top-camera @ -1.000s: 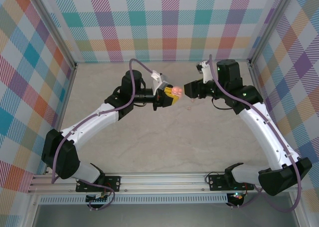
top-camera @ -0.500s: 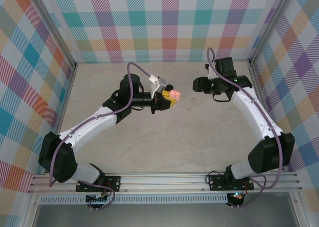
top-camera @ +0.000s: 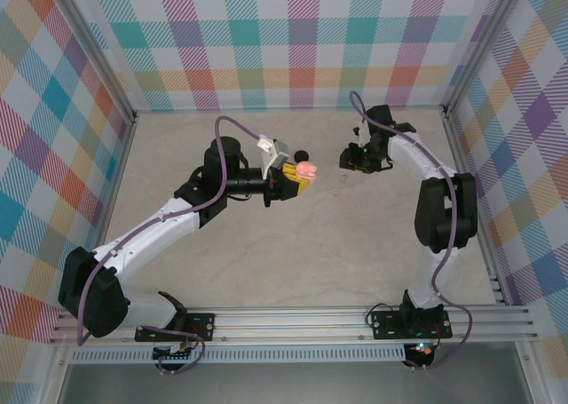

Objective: Insert wireless bluetooth earbuds into charging case

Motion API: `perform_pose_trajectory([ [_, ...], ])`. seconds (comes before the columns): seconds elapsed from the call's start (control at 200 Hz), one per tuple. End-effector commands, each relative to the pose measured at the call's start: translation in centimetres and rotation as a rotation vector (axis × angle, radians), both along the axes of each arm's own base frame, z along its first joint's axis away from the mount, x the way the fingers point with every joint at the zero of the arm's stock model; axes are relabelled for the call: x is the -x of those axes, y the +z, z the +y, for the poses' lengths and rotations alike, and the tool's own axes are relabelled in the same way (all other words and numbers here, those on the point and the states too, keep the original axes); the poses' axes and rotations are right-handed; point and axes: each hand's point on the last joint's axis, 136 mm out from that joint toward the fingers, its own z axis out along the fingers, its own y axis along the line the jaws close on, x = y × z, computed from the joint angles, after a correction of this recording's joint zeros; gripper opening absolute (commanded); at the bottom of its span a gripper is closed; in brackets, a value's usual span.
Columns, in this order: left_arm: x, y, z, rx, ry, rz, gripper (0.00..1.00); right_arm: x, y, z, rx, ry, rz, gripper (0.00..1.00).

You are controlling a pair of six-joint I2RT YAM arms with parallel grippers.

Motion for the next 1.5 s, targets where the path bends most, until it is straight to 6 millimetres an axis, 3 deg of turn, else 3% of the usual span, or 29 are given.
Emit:
perform_pose_trajectory([
  [0.0,0.3,1.2,0.6,0.025,0.007,-0.021,0.12,-1.3,-0.1,-0.1,-0.025,0.025,0.008,0.31],
  [0.245,0.5,1.1,0.6,0.026,0.005,-0.02,0.12,-3.5,-3.8,-1.3,-0.043,-0.011,0.096,0.14],
  [0.715,0.6,1.1,0.7,0.022,0.01,-0.015,0.12,-4.4,-7.9,-0.6,-0.066,0.028,0.2,0.12],
  [0.965,0.5,0.9,0.8,0.014,0.023,-0.015,0.11,-3.0,-8.6,-0.7,-0.057,0.05,0.239,0.13],
  [1.495,0.1,0.9,0.7,0.014,0.034,-0.013,0.11,0.1,-7.9,-0.7,-0.067,0.067,0.264,0.16],
])
